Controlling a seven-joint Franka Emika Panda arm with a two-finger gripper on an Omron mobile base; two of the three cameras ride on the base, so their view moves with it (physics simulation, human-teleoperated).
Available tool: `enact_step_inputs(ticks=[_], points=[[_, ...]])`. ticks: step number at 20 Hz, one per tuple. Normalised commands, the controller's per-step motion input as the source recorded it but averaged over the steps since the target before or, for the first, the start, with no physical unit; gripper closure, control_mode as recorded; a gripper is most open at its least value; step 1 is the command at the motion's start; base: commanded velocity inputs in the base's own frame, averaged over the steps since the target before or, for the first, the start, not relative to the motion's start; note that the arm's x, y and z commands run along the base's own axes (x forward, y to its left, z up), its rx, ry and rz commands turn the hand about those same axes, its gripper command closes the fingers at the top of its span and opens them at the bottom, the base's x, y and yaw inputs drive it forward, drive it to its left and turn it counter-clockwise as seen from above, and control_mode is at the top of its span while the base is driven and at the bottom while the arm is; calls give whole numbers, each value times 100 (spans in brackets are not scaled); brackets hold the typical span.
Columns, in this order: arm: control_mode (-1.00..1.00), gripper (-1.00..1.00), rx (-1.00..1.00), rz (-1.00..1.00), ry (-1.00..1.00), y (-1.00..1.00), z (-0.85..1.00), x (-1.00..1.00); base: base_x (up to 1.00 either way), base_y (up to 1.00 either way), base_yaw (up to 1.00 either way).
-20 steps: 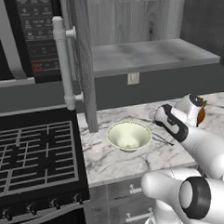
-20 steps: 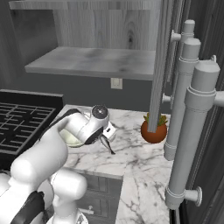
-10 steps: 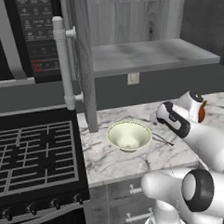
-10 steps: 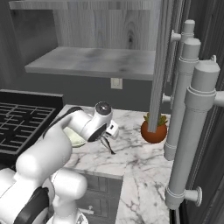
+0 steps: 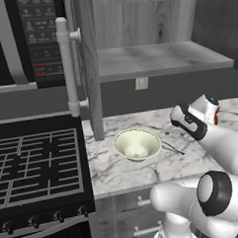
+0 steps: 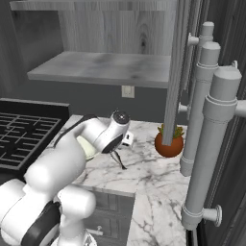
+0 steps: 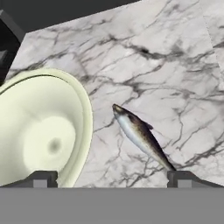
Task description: Retrieve the bowl from the cabinet, then place the raw meat into the bowl to avoid contamination.
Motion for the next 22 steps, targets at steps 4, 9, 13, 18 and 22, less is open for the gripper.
enact_step_inputs(ticks=[4,9,13,18,22], points=[[-100,-100,-18,18,4,3,-19,0,0,0,0],[-100,-100,-14,2,0,8,-9,0,0,0,0],[-100,-100,-11,6,0,0,-18,0,0,0,0],[-100,-100,-9,10,0,0,-25,-4,0,0,0],[-100,-100,-6,10,0,0,-20,-3,0,0,0]])
